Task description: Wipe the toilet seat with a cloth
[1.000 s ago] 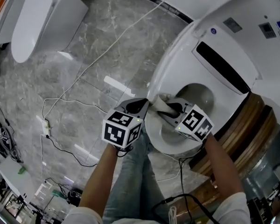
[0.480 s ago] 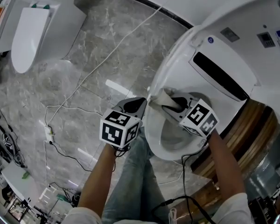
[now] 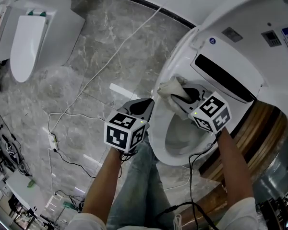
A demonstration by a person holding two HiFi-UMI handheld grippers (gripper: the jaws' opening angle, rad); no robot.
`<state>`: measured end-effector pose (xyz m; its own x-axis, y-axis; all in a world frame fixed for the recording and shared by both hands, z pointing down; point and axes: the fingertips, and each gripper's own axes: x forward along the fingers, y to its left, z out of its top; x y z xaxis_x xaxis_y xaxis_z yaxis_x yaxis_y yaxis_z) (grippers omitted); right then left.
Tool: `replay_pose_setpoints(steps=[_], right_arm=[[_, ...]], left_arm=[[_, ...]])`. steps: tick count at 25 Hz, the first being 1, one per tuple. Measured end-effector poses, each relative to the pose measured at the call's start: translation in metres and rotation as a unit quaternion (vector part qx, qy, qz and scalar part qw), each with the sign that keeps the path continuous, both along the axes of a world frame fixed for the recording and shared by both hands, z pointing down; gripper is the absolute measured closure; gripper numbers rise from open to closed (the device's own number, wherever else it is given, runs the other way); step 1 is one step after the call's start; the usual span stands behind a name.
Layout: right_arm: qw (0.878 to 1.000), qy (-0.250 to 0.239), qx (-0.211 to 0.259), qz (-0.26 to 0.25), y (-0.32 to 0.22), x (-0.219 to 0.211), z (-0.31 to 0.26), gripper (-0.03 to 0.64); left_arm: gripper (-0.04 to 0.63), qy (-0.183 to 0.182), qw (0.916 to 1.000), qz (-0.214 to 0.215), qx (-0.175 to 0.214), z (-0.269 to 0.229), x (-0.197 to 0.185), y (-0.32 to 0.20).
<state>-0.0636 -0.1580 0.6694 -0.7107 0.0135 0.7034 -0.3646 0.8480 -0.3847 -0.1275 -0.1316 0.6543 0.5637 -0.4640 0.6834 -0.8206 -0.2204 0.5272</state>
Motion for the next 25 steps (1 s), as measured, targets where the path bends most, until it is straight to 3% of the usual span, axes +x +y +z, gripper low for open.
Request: replay_pose_setpoints(steps=[6, 14, 25], right_arm=[[0.999, -0.001, 0.007, 0.047, -0.036, 0.006, -0.006, 0.517], [0.995, -0.012, 0.011, 0.097, -0.042, 0.017, -0.007, 0.517], [0.981, -0.01, 0.002, 0.195, -0.045, 0.073, -0.005, 0.517]], left_arm=[[0.584, 0.001, 1.0, -0.001, 0.0, 0.003, 0.005, -0.003], [0.584, 0.004, 0.9998, 0.021, 0.0, 0.004, 0.026, -0.004], [0.584, 0.025, 0.9982, 0.054, 0.013, 0.001, 0.071, -0.001]])
